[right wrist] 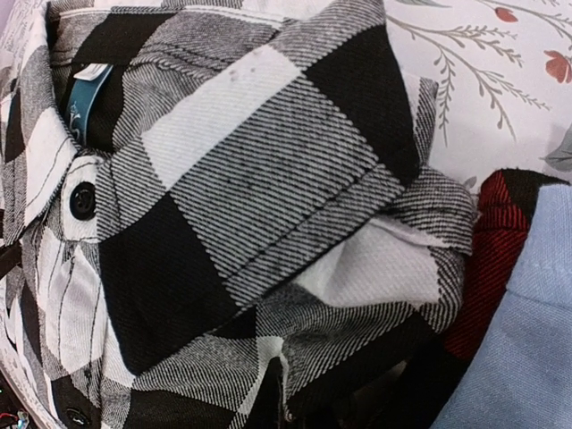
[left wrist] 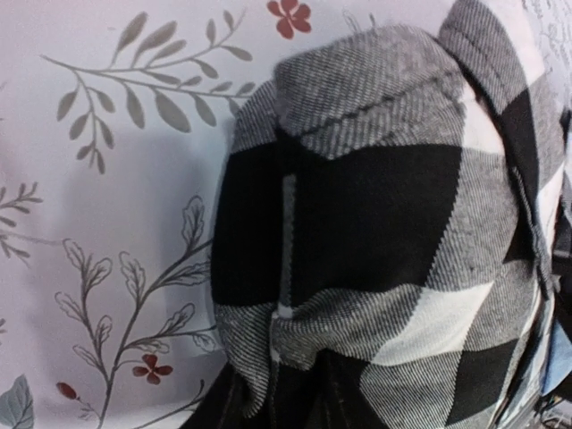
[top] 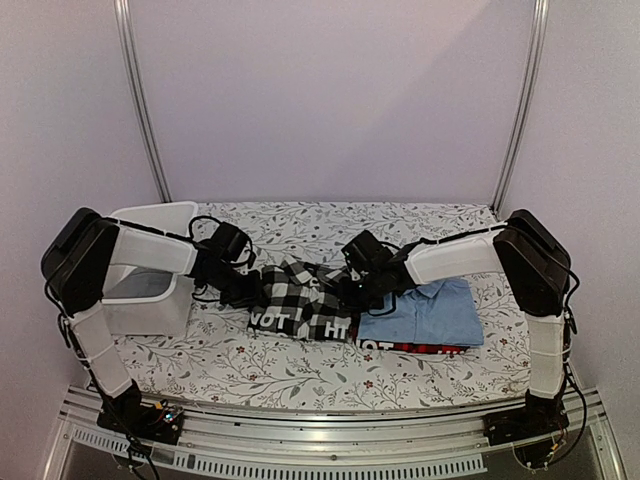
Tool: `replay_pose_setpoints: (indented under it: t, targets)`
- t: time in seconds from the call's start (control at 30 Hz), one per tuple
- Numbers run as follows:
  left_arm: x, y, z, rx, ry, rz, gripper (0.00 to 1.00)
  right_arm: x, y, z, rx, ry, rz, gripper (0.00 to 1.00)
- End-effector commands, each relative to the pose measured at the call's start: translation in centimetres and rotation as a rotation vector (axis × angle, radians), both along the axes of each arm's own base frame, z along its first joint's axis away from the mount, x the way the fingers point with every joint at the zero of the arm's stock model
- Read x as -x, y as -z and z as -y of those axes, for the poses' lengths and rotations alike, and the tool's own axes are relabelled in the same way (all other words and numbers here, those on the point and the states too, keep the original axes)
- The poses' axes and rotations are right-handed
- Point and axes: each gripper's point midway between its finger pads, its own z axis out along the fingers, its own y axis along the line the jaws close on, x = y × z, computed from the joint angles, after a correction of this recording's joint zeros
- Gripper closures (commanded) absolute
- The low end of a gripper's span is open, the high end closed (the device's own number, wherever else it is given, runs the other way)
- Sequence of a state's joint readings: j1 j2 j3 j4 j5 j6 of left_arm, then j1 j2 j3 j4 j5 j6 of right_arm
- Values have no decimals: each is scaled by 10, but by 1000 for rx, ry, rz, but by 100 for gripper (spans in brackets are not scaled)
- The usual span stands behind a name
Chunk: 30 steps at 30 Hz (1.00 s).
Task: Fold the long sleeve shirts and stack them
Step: Pick up the square-folded shirt from the center of the board, then place the rectangle-folded shirt on the square-folded shirt.
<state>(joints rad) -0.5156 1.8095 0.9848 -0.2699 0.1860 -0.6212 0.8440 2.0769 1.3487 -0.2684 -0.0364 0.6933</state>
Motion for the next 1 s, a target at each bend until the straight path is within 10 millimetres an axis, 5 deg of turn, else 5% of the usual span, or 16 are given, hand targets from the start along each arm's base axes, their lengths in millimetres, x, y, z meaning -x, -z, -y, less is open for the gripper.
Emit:
replay_pose_setpoints:
  t: [0.0, 0.13, 0.27, 0.57, 0.77, 0.97]
  targets:
    - [3, 10, 15, 44, 28, -41, 82, -2, -7, -11, -33, -5, -6, 100]
    - [3, 0, 19, 70, 36, -31, 100, -7, -16, -21, -50, -13, 4, 100]
    - [-2, -23, 19, 72, 46, 10, 100, -12, -33, -28, -56, -18, 28, 100]
    - [-5, -104, 22, 124, 76, 125, 100, -27, -106, -34, -89, -19, 134, 100]
    - [-1, -145, 35, 184, 105, 172, 100, -34, -151, -23, -69, 2, 219, 100]
    - [9, -178, 68, 256, 156, 204, 100, -28, -175, 8, 1, 36, 258, 100]
